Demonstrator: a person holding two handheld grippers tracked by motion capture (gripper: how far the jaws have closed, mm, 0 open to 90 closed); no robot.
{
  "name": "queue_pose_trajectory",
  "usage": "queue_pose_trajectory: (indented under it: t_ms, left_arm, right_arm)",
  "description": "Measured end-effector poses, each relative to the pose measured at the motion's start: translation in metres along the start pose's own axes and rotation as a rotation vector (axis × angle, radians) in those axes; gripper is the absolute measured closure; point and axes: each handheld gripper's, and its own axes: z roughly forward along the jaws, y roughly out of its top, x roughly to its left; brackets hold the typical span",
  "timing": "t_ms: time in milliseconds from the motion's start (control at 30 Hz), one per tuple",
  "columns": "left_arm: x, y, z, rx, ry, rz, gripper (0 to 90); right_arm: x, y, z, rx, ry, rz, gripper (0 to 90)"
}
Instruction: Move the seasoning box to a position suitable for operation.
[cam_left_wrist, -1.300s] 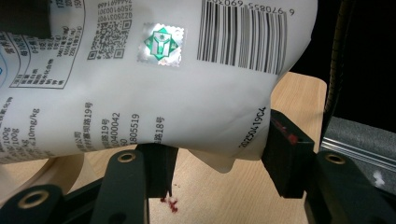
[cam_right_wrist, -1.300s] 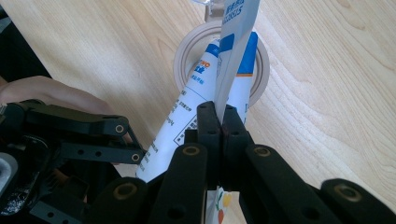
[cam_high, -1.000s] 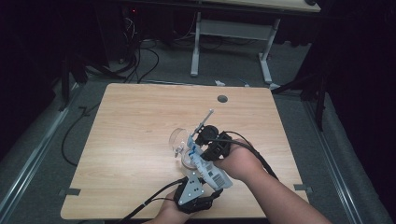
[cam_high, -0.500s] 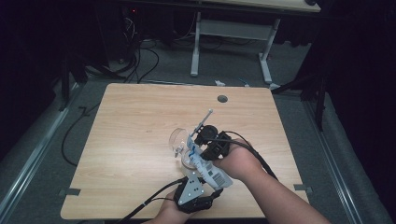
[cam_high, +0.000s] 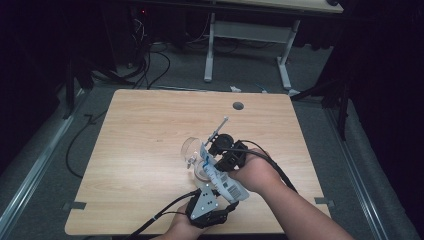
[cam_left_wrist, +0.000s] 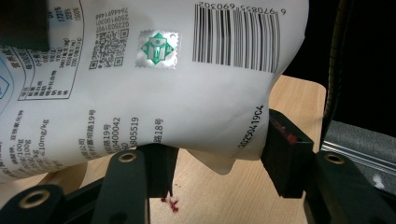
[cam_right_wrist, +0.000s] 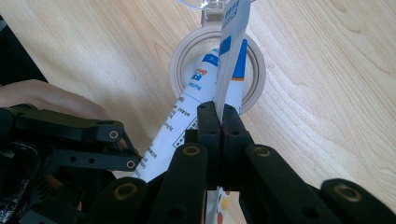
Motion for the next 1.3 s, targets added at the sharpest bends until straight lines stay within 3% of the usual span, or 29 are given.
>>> queue_pose_trajectory:
  t_ms: [1300]
  left_arm:
    - [0.0012, 0.0016, -0.0012, -0.009, -0.012, 0.003, 51.6]
  right_arm:
    - [-0.0015, -0.0025, -0.0033, 0.0, -0.012, 0.014, 89.9]
